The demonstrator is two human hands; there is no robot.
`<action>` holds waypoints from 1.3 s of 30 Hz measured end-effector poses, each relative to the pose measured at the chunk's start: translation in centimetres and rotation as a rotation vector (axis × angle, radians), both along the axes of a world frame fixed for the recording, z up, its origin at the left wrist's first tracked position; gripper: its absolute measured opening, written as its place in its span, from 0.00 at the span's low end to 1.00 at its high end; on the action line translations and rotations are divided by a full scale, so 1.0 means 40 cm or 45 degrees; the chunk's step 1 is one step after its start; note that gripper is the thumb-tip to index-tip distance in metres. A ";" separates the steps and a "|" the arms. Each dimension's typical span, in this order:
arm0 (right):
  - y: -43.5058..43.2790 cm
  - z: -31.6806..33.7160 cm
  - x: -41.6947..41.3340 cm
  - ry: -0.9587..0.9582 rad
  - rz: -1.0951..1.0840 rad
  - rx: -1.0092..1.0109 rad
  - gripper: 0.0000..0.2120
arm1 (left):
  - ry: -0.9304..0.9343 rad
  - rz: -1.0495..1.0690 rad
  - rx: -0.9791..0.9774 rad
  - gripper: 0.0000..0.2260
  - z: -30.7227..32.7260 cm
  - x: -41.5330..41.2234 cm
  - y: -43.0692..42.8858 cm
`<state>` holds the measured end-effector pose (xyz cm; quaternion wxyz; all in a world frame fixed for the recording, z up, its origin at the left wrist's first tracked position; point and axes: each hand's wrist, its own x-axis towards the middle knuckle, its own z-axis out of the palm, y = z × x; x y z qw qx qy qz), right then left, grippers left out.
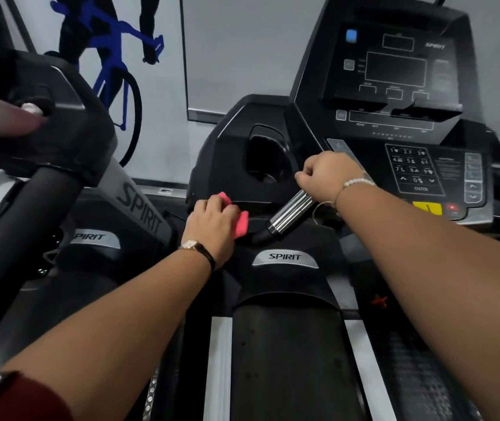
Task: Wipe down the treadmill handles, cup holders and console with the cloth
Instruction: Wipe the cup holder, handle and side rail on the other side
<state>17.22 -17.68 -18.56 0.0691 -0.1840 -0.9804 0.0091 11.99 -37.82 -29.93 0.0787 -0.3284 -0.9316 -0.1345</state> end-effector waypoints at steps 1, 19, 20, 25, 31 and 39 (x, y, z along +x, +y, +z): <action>0.001 -0.002 0.001 0.000 0.004 0.002 0.11 | 0.019 -0.039 -0.081 0.17 0.003 -0.008 0.006; 0.015 -0.007 0.015 -0.019 0.332 0.263 0.22 | 0.031 -0.314 0.264 0.16 -0.036 0.071 -0.086; 0.021 -0.010 0.014 0.009 0.355 0.159 0.21 | 0.065 -0.222 0.376 0.16 -0.042 0.067 -0.074; 0.032 -0.026 0.014 0.167 0.350 0.096 0.18 | -0.250 0.498 0.992 0.17 0.037 -0.051 0.025; 0.042 -0.036 0.010 0.221 0.402 0.103 0.19 | -0.209 0.007 0.215 0.26 0.026 -0.175 0.052; 0.036 -0.030 0.011 0.166 0.373 0.107 0.17 | 0.010 -0.183 0.035 0.28 0.002 -0.088 0.025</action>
